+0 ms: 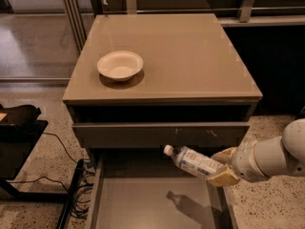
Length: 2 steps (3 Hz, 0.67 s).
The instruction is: Place blue plastic bottle into middle drawer
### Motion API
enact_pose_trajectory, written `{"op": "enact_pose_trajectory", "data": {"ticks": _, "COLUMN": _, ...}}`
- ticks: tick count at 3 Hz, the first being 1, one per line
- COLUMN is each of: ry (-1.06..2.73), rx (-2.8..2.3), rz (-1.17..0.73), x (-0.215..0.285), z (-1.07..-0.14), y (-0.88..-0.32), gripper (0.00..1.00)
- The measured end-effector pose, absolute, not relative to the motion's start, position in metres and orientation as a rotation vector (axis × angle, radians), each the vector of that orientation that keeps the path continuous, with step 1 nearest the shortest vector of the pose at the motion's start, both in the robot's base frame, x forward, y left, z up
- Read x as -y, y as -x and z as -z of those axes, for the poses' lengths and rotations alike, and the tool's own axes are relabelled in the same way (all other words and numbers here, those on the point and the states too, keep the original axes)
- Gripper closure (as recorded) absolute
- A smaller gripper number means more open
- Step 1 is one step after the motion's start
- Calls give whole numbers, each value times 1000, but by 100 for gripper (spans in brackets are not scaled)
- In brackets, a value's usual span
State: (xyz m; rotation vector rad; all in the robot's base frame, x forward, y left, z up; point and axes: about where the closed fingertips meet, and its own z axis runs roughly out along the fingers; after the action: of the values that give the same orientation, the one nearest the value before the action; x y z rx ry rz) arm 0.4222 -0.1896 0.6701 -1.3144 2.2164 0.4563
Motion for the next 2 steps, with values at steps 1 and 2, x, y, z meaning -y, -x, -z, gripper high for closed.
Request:
{"op": "enact_pose_trajectory", "data": {"ticks": 1, "ry": 1318, "rx": -2216, "rz": -459, "x": 188, "z": -669, "y": -423, "gripper": 100}}
{"op": "enact_pose_trajectory", "data": {"ticks": 2, "ry": 1337, "rx": -2211, "rz": -461, "x": 173, "z": -642, "y": -434, "gripper": 100}}
